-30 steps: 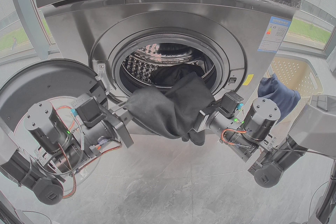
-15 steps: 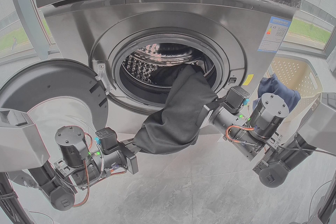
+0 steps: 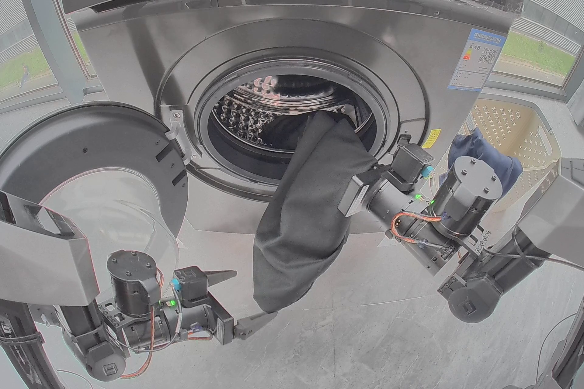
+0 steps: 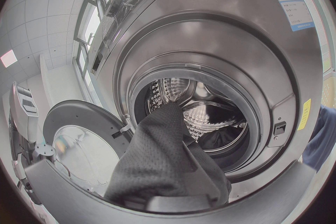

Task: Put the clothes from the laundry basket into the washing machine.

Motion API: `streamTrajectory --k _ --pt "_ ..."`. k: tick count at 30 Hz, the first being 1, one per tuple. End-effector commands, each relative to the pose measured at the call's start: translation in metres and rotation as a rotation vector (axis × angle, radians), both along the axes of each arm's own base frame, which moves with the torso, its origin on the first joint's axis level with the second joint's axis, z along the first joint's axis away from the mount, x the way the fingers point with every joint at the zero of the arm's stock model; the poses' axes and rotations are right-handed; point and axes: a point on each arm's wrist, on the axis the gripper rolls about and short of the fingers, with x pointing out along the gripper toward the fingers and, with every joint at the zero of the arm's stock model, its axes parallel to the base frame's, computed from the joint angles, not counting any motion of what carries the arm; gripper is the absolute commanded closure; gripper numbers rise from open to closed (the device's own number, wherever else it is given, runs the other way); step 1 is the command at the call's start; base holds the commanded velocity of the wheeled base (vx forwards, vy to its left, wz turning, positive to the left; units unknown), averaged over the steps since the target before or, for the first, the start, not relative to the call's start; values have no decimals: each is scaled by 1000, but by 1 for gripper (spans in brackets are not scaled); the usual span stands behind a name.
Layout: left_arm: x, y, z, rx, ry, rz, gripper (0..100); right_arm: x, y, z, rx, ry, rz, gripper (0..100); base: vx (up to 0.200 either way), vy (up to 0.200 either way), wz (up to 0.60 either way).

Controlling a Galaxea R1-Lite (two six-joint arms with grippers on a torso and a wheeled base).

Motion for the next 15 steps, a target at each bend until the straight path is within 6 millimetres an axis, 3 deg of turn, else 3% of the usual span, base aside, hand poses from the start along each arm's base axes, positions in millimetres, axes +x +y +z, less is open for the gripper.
streamTrajectory --k 1,6,10,15 --pt "-11 5 -14 56 55 -54 0 1 2 -1 2 1 3 100 0 0 0" --pt "-11 3 -8 44 30 -74 0 0 6 -6 -7 11 12 100 0 0 0" --pt "-5 -2 11 -18 -56 -85 0 -2 8 -6 -9 14 21 100 0 0 0" --pt "23 -21 31 -106 -168 -77 0 -5 13 -10 -16 28 8 100 0 0 0"
